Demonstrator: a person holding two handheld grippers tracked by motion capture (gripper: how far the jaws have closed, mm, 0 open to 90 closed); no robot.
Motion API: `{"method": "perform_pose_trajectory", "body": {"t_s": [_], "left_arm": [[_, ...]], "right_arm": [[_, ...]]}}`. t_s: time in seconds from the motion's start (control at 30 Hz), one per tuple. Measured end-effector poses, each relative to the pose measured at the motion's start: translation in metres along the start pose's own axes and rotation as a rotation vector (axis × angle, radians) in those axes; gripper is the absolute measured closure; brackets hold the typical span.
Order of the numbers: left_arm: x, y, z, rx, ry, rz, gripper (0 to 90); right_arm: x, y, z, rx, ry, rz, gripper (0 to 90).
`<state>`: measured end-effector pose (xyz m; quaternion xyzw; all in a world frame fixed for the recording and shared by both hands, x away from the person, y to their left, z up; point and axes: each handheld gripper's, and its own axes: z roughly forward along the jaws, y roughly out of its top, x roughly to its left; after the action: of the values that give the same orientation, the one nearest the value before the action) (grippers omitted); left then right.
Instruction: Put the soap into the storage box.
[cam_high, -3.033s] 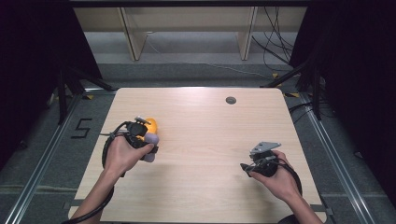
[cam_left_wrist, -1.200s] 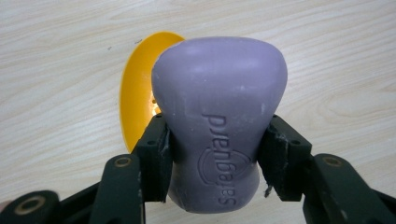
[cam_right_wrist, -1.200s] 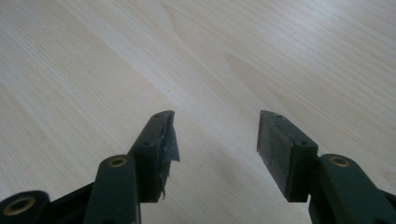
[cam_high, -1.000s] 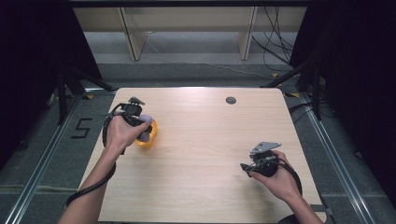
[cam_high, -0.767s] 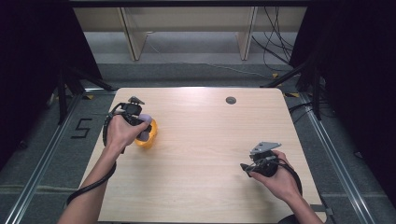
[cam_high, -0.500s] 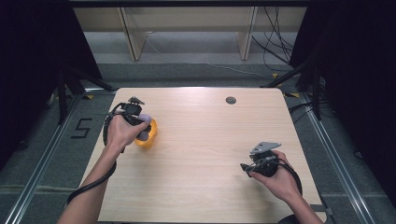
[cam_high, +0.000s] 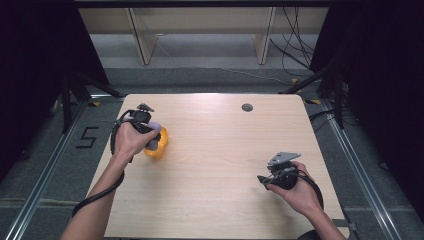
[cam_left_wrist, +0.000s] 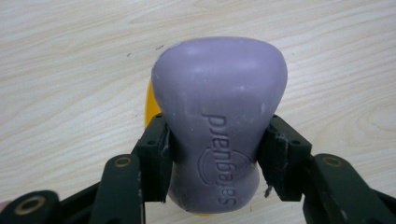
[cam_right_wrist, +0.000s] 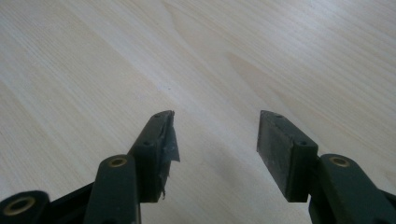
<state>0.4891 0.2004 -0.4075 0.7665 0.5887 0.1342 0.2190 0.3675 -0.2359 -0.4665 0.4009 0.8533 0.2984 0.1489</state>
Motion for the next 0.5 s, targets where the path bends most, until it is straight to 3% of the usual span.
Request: {"method": "perform_pose_trajectory", "body": {"t_s": [0.47,0.5], "left_arm": [[0.0049,0.0007,0.0068,0.003,0.001,0.010,48.7],[0.0055,0.0010,0.0070,0.011,0.008,0.013,48.7]], "right_arm": [[-0.0009,-0.0002,0.0002,-0.011,-0.012,-0.018,46.5],[-0.0017,0.0004,-0.0016,0.007,-0.004,-0.022,46.5]]}}
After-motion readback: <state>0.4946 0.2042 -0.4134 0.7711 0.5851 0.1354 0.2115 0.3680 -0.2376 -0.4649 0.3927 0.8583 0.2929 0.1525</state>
